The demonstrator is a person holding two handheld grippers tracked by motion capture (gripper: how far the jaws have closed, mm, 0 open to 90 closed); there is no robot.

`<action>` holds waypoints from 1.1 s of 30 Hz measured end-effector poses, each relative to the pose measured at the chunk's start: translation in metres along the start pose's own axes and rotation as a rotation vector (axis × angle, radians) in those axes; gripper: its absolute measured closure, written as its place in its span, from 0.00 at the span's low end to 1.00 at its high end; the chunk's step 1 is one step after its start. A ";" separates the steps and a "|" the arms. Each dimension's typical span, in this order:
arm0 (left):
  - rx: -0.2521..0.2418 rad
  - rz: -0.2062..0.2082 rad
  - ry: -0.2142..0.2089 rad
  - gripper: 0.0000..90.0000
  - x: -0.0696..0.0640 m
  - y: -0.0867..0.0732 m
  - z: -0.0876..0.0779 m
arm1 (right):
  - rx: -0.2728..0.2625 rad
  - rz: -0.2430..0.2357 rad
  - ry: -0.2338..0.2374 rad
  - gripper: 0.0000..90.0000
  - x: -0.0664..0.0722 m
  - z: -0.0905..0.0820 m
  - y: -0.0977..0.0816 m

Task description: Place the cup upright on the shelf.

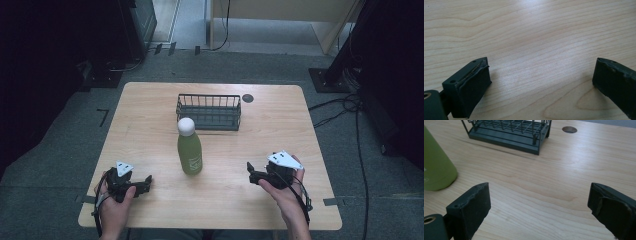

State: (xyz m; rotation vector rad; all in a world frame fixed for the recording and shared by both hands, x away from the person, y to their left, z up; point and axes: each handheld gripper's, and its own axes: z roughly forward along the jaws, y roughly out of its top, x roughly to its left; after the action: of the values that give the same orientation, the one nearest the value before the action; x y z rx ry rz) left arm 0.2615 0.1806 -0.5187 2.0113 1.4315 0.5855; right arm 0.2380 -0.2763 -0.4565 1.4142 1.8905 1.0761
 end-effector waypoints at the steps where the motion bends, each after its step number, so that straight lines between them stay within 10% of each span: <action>1: 0.000 0.000 0.000 0.02 0.000 0.000 0.000 | -0.003 -0.001 0.003 0.05 0.002 0.001 0.001; 33: 0.000 0.000 0.000 0.02 0.000 0.000 0.000 | -0.073 -0.039 0.161 0.05 0.066 0.022 0.023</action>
State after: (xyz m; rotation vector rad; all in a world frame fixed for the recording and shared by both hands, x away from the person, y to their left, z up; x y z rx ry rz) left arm 0.2615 0.1806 -0.5187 2.0112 1.4316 0.5856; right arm 0.2476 -0.2039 -0.4463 1.2781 1.9602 1.2602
